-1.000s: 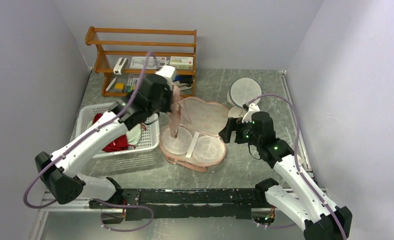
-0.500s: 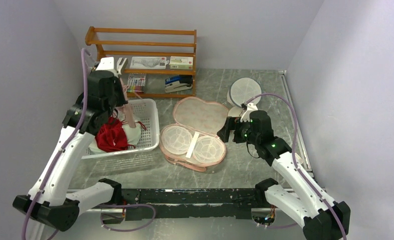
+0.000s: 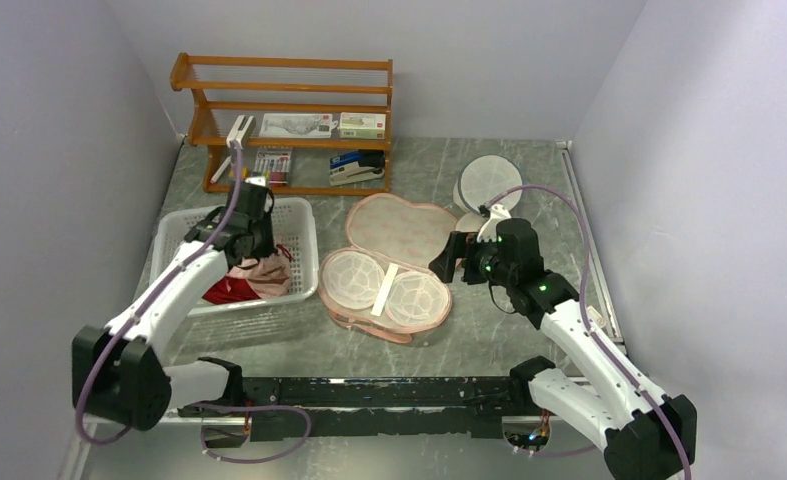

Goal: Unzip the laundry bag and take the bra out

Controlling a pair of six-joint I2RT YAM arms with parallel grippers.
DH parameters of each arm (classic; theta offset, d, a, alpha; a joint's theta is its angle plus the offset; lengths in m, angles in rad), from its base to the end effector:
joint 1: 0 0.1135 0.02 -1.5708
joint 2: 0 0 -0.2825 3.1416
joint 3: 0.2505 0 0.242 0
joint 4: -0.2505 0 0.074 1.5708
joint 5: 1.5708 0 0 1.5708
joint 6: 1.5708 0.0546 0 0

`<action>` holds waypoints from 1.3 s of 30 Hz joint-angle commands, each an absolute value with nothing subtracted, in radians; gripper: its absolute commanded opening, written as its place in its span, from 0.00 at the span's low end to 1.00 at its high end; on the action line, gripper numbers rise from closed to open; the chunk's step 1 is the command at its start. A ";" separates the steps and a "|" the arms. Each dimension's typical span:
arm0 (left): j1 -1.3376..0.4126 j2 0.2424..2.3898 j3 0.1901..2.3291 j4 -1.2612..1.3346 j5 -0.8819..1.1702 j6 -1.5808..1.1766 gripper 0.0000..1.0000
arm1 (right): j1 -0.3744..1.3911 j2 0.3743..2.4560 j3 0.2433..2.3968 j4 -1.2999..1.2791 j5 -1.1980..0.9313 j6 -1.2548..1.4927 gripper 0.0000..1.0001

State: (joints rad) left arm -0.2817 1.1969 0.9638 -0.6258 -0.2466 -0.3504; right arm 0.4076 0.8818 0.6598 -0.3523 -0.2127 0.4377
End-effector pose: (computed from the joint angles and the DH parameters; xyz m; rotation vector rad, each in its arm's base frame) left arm 0.2359 -0.0544 0.2846 -0.1923 2.3876 0.0053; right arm 0.1692 0.0856 0.2693 -0.0953 2.2163 0.7098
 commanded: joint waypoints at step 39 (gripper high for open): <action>-0.261 0.821 0.743 -0.321 0.088 -0.249 0.92 | 0.449 1.820 1.243 -0.064 -0.010 -0.155 0.78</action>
